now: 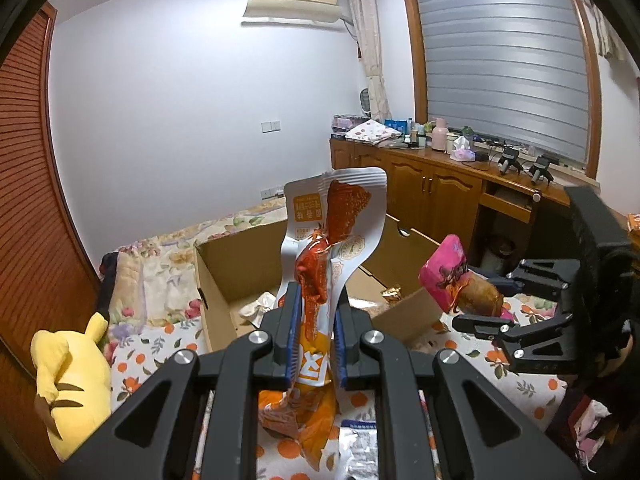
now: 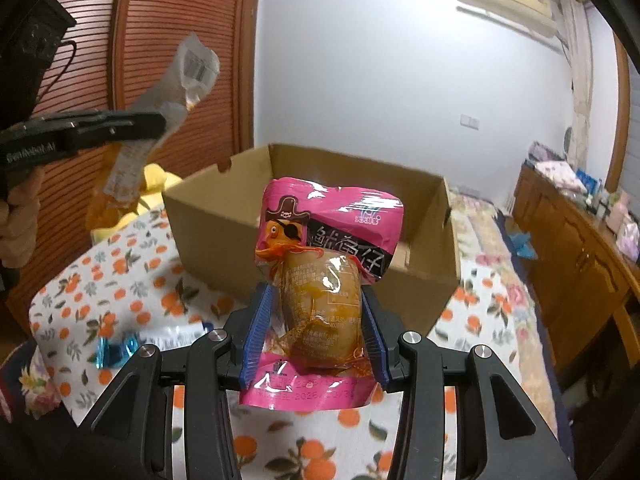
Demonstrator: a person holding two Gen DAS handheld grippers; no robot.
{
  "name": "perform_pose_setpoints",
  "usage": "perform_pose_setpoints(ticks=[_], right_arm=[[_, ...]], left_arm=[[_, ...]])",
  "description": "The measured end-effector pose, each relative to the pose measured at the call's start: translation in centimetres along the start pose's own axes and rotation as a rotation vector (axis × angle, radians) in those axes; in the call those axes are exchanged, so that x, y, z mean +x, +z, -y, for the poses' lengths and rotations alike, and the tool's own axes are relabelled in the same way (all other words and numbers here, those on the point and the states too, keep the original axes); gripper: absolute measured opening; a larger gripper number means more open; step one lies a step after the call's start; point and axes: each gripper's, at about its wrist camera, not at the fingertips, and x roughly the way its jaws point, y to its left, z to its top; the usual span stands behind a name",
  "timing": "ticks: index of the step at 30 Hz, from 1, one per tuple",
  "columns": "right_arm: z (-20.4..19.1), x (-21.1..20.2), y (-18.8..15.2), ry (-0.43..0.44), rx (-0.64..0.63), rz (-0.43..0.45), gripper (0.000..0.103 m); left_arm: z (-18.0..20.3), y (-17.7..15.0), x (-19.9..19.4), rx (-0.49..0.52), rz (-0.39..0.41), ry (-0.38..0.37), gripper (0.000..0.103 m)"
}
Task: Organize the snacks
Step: 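Carry both packs over the box and open both tools to drop them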
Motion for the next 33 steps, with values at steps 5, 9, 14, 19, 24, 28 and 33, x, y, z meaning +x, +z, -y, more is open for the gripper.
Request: perform_pose_setpoints(ticks=[5, 9, 14, 19, 24, 28, 33], right_arm=[[0.2, 0.3, 2.0, 0.006, -0.019, 0.024, 0.044], [0.6, 0.8, 3.4, 0.014, -0.031, 0.04, 0.044], [1.0, 1.9, 4.8, 0.024, -0.043, 0.051, 0.044], [1.7, 3.9, 5.8, 0.038, -0.041, 0.047, 0.044], [2.5, 6.1, 6.1, 0.05, -0.032, 0.028, 0.044], [3.3, 8.0, 5.8, 0.051, -0.026, 0.003, 0.044], [3.9, 9.5, 5.7, 0.059, -0.017, -0.025, 0.044]], left_arm=[[-0.7, 1.1, 1.1, 0.005, 0.006, 0.014, 0.012], [-1.2, 2.4, 1.9, 0.01, 0.013, 0.021, 0.012], [-1.7, 3.7, 2.8, 0.012, 0.019, 0.022, 0.012], [-3.1, 4.6, 4.6, -0.022, 0.032, 0.036, 0.012], [-4.5, 4.7, 6.9, -0.043, 0.011, 0.035, 0.012], [-5.0, 4.1, 9.1, -0.056, -0.018, 0.03, 0.012], [-5.3, 2.9, 11.4, -0.075, -0.064, 0.012, 0.012]])
